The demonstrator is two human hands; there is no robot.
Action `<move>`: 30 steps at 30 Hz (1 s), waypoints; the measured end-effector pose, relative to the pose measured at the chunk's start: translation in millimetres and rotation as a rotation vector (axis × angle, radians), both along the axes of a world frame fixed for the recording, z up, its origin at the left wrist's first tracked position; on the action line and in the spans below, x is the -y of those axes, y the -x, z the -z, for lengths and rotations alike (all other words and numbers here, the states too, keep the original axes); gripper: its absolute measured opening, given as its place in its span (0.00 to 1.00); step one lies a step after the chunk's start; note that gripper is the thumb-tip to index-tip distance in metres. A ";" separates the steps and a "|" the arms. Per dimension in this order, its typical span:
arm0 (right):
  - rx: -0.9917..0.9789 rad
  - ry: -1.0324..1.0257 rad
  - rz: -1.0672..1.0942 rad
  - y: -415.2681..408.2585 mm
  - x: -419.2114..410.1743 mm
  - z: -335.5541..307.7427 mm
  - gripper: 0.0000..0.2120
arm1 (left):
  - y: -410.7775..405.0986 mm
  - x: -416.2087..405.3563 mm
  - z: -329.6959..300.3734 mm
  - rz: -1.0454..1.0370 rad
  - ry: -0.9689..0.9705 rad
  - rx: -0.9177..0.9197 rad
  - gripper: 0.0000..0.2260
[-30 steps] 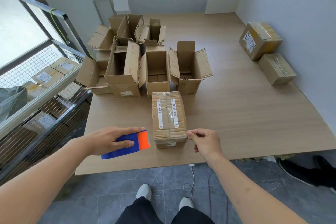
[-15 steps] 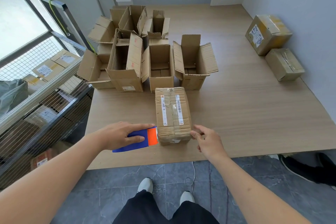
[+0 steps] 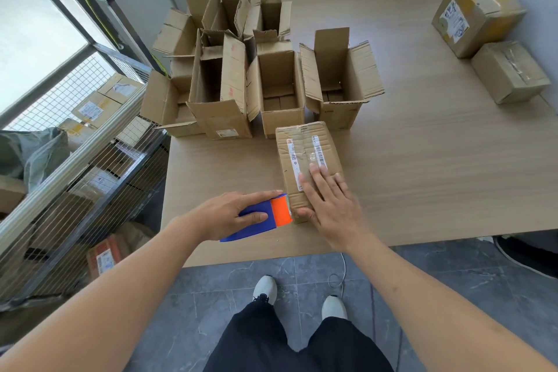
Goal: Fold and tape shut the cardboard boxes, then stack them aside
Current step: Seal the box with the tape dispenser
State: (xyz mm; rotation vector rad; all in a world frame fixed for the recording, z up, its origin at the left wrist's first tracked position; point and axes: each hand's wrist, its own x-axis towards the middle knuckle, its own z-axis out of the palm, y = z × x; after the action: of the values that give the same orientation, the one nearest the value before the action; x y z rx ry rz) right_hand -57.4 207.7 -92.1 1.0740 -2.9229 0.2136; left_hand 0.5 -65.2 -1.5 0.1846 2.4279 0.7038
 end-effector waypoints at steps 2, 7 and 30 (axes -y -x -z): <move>-0.112 0.046 0.000 1.5 -1.8 11.6 0.33 | -4.7 -0.1 4.5 -0.056 -0.073 0.020 0.23; -0.280 0.115 0.007 3.7 -0.1 23.0 0.33 | -21.2 6.5 16.0 -0.153 -0.200 0.049 0.23; 0.226 0.053 0.041 3.6 3.5 -17.4 0.35 | -17.3 11.3 4.1 -0.009 0.142 0.014 0.22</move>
State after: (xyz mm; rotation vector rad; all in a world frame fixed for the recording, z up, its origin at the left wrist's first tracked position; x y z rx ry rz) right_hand -61.0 204.2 -74.7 1.0450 -3.1127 0.4359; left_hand 17.8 -76.5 -5.6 0.1114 2.4556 0.5328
